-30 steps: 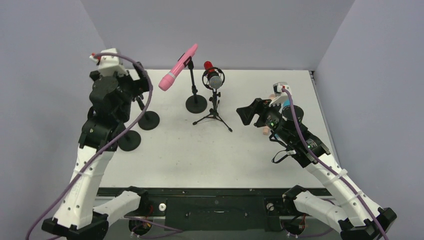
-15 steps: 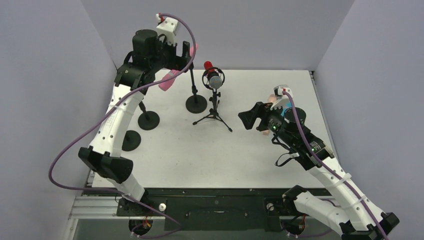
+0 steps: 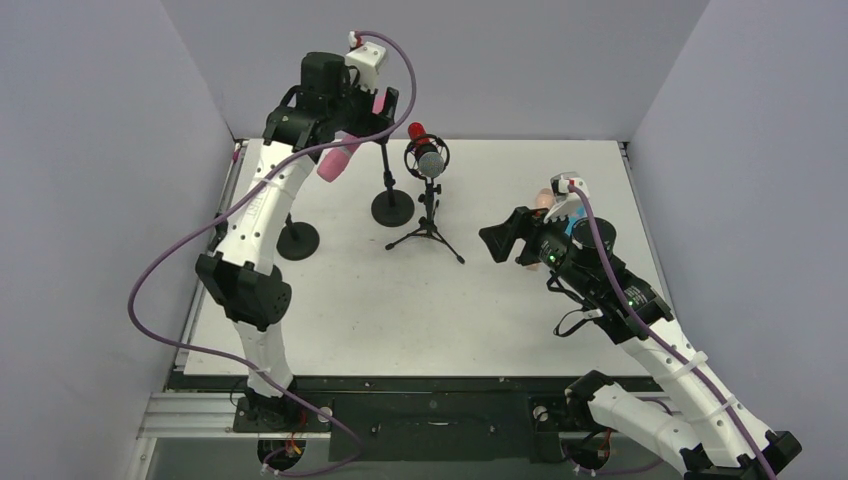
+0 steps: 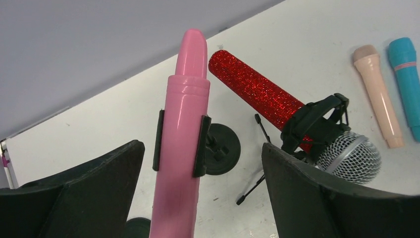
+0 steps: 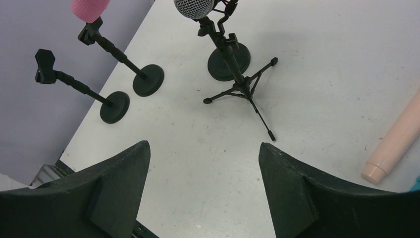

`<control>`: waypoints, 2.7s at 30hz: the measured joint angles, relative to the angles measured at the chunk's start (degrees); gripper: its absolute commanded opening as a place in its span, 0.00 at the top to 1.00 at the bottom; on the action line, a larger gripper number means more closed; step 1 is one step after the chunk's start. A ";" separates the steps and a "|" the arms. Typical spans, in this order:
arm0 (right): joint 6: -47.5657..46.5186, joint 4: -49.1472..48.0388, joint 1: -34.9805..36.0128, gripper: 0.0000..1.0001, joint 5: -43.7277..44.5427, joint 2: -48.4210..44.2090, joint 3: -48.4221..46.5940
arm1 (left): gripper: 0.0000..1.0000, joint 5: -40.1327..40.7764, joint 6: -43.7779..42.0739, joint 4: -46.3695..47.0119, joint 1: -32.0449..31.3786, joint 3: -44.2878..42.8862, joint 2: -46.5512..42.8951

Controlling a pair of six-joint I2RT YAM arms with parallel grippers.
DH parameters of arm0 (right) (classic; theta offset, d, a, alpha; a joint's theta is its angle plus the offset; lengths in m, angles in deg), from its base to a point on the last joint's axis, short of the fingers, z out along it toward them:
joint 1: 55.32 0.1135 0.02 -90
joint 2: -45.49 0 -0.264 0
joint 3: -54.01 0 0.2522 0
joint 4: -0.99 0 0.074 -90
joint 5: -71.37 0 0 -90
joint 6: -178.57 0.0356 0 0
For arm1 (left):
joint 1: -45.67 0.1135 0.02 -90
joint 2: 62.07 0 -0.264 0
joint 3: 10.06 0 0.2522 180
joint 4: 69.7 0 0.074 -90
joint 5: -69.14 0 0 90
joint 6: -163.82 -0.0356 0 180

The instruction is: Remove the microphone from the stand

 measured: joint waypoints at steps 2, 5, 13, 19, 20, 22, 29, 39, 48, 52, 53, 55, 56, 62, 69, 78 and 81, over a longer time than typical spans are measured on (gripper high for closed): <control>0.00 0.22 0.00 0.24 0.00 0.00 0.00 | 0.21 0.02 -0.48 -0.13 0.00 0.00 1.42; 0.00 0.61 0.00 0.24 -0.02 0.00 0.00 | 0.25 0.09 -0.94 -1.11 0.00 -0.39 3.72; -0.04 1.11 0.00 0.24 0.00 0.00 -0.02 | 0.37 0.44 -1.18 -2.05 0.00 -2.19 6.88; -0.20 1.14 0.00 0.24 0.00 0.02 -0.02 | 0.52 0.94 -1.49 -2.03 0.00 -4.11 7.08; -0.20 1.11 0.00 0.24 0.00 0.02 -0.02 | 0.54 1.05 -1.64 -2.01 0.00 -4.33 7.15; -0.20 1.11 0.00 0.24 0.00 0.04 -0.02 | 0.61 1.38 -1.95 -2.01 0.00 -4.79 7.37; -0.20 1.09 0.00 0.24 0.00 0.76 -0.02 | 0.93 3.32 -2.54 -2.47 -0.28 -5.29 7.56; -0.20 1.05 0.00 0.24 -0.04 1.86 -0.02 | 1.00 9.35 -3.48 -2.89 -2.64 -5.29 7.21; -0.24 1.01 0.00 0.24 -0.48 2.69 -0.02 | 1.00 13.79 -4.50 -5.42 -2.82 -4.02 3.08; -0.22 0.96 0.00 0.24 -0.52 2.99 -0.02 | 1.00 14.53 -4.70 -5.46 -2.78 -3.69 0.28; -0.22 0.85 0.00 0.24 -0.55 3.06 -0.02 | 1.00 14.73 -4.63 -5.49 -2.80 -3.69 -0.37; -0.22 0.55 0.00 0.24 -0.66 3.32 -0.02 | 1.00 15.34 -4.20 -5.49 -2.93 -3.69 -1.40; -0.22 0.52 0.00 0.24 -0.68 3.43 -0.02 | 1.00 15.89 -3.80 -5.55 -3.13 -3.69 -1.90; -0.28 0.24 0.00 0.24 -0.68 3.54 -0.02 | 1.00 21.38 -2.34 -6.78 -5.55 -3.69 -4.46; -0.39 -0.31 0.00 0.24 -0.85 4.33 -0.22 | 1.00 28.37 1.03 -10.54 -10.05 -2.49 -9.14; -0.42 -0.44 0.00 0.24 -0.87 4.94 -0.39 | 1.00 42.86 9.90 -16.26 -20.35 -0.46 -14.86; -0.44 -0.52 0.00 0.24 -0.87 4.85 -0.39 | 1.00 46.71 13.33 -18.71 -23.85 -0.04 -15.67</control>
